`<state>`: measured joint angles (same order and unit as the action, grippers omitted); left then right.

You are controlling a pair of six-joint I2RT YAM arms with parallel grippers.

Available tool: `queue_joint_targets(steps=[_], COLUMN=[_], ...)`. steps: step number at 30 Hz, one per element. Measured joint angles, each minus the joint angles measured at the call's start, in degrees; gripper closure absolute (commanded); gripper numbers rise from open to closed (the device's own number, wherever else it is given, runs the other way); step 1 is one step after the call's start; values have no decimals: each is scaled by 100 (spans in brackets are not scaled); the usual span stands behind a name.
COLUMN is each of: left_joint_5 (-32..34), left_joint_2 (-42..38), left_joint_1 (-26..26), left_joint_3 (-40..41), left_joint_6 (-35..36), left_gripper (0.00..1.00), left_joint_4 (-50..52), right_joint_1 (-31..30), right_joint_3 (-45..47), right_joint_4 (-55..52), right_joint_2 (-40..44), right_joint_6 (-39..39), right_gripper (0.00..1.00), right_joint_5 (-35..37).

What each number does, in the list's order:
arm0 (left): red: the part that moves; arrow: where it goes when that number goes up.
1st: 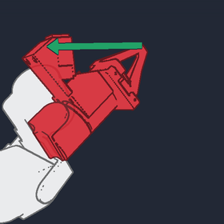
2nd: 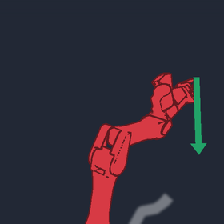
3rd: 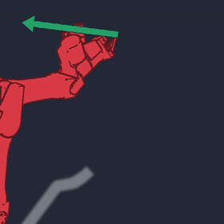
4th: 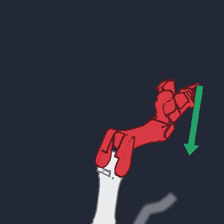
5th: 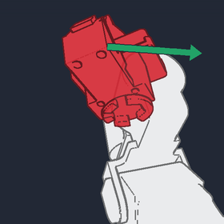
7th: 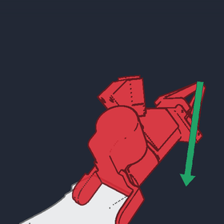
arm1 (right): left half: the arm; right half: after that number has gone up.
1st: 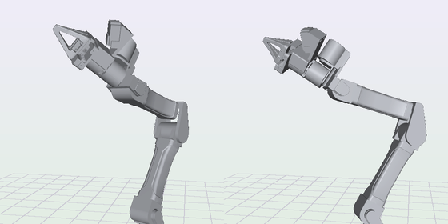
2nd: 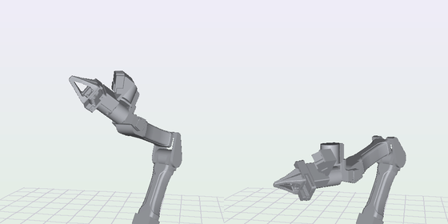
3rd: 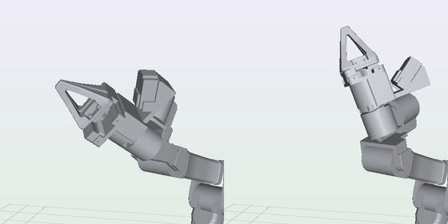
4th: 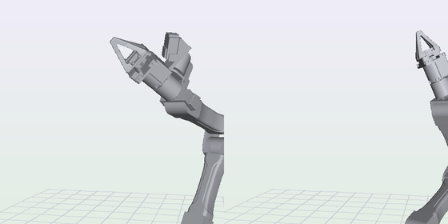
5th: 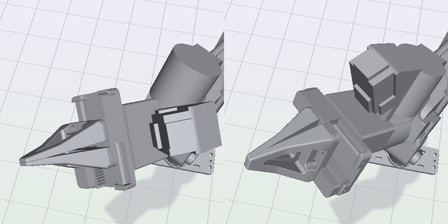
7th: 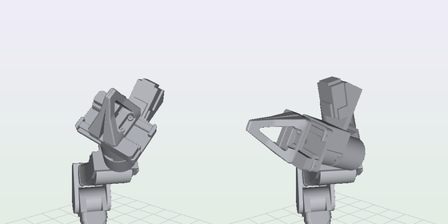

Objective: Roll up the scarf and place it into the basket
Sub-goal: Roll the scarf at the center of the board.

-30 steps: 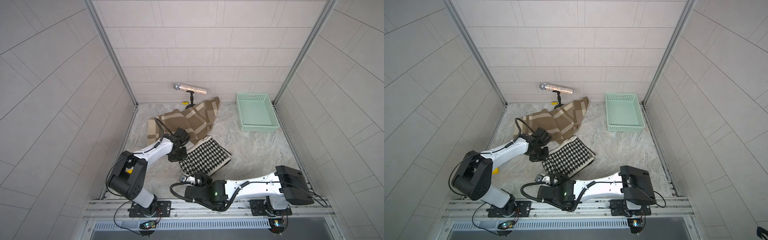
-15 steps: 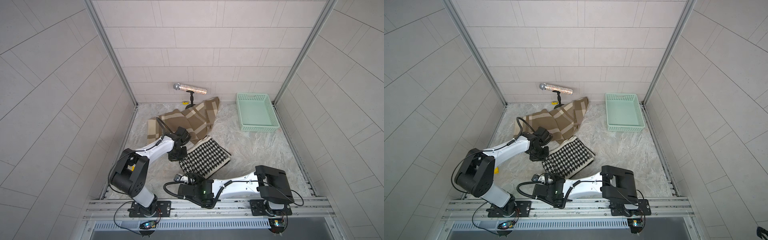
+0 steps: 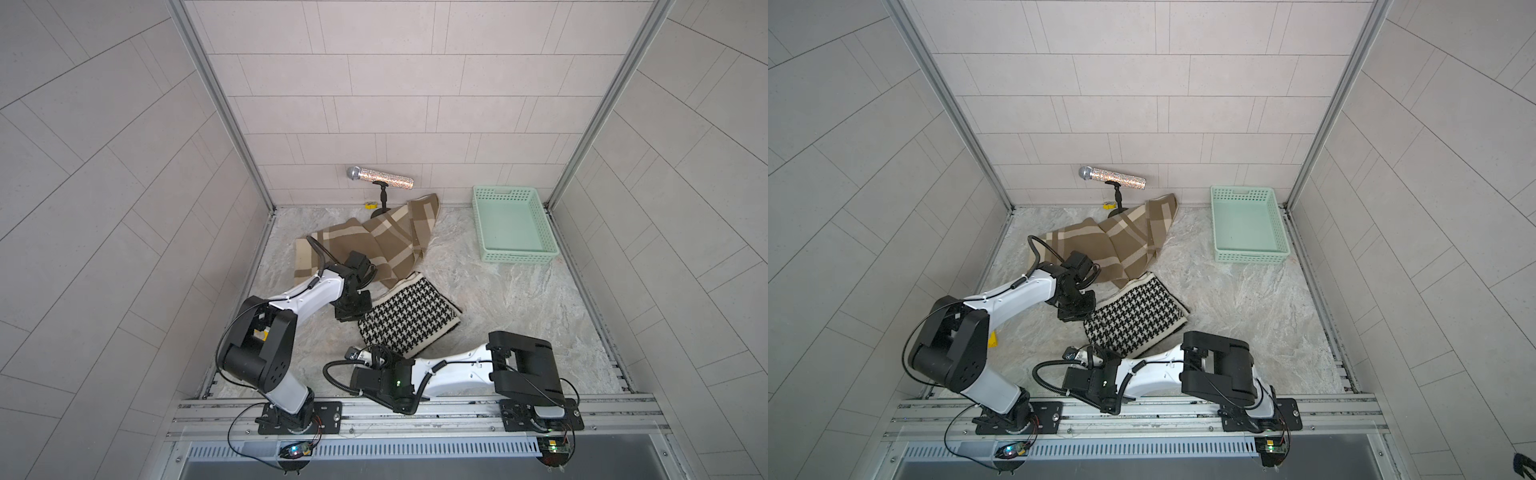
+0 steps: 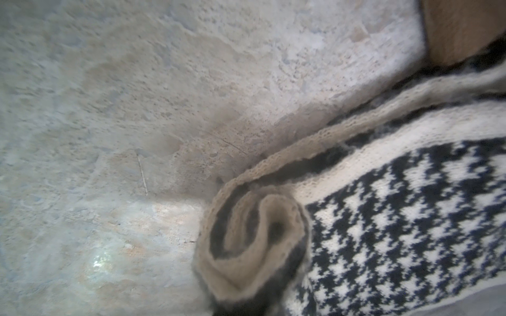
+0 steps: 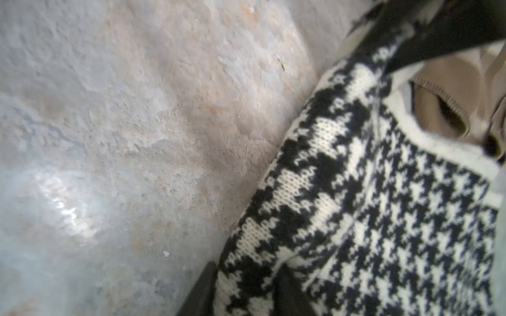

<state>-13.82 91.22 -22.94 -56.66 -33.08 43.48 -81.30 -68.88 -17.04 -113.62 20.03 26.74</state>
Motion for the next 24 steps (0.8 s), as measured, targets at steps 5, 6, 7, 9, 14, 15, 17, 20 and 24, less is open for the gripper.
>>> queue_joint_targets(steps=[5,6,7,9,14,15,17,20,24], left_joint_5=[-286,-361,-446,-577,-492,-387,-234,-192,-516], left_joint_2=[-188,-254,-323,-455,-1182,-1427,-1858,-2380,-2769], left_joint_1=[181,223,269,367,560,590,616,619,614], left_joint_3=[0,0,0,0,85,138,262,573,1226], left_joint_6=[85,114,129,186,162,153,138,94,-20], left_gripper=[67,58,44,22,11,11,11,21,44], left_joint_4=[-13,-17,-22,-44,-162,-192,-293,-588,-1193], right_joint_1=[280,385,498,745,1554,1744,2048,2511,3123], right_joint_3=[278,374,472,680,1255,1360,1541,1825,2330], right_joint_4=[192,234,267,345,695,774,920,1231,2000], right_joint_2=[282,385,494,741,1327,1419,1563,1746,1923], right_joint_6=[275,284,306,376,697,772,922,1226,1860], right_gripper=[100,100,100,100,100,100,100,100,100], right_joint_5=[-413,-581,-769,-1231,-2813,-3121,-3635,-4444,-5532])
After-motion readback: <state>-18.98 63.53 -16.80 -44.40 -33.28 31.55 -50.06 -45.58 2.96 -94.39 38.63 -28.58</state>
